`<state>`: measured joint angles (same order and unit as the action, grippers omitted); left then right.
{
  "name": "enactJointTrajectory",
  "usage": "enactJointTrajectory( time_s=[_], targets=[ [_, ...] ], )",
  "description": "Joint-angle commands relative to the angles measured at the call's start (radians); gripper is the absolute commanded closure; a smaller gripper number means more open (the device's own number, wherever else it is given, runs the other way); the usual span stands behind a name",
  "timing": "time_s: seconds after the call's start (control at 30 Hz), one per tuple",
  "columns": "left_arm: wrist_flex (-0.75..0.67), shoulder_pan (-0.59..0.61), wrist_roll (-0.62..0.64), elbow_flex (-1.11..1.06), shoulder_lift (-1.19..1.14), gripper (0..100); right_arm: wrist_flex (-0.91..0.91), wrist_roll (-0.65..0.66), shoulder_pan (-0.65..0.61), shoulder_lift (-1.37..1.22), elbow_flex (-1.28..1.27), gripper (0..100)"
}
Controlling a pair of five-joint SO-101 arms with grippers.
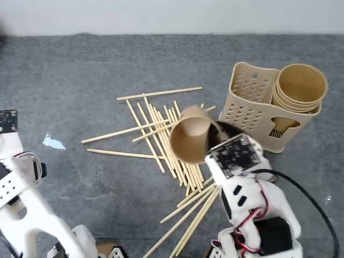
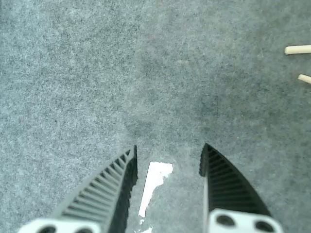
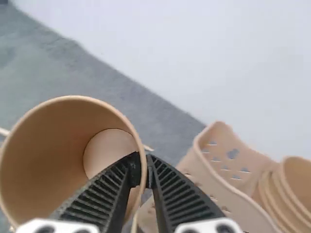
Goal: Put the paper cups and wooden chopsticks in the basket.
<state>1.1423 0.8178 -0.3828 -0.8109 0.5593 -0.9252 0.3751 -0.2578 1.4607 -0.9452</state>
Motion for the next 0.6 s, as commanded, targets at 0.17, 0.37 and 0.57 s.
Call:
enactJointTrajectory(
  time_s=[0.17,0.37,0.57],
  targets=[
    [-0.018,0.002,0.009,0.008,0.014,79,0.213,-0.009,0.269,-0.111,0.153,99.1],
    [-0.017,-0.015,0.009,-0.004,0.014,79,0.282,-0.014,0.424,-0.328,0.345,99.1],
    [-0.018,-0.041,0.009,-0.022,0.015,79,0.32,-0.014,0.553,-0.492,0.474,99.1]
  ],
)
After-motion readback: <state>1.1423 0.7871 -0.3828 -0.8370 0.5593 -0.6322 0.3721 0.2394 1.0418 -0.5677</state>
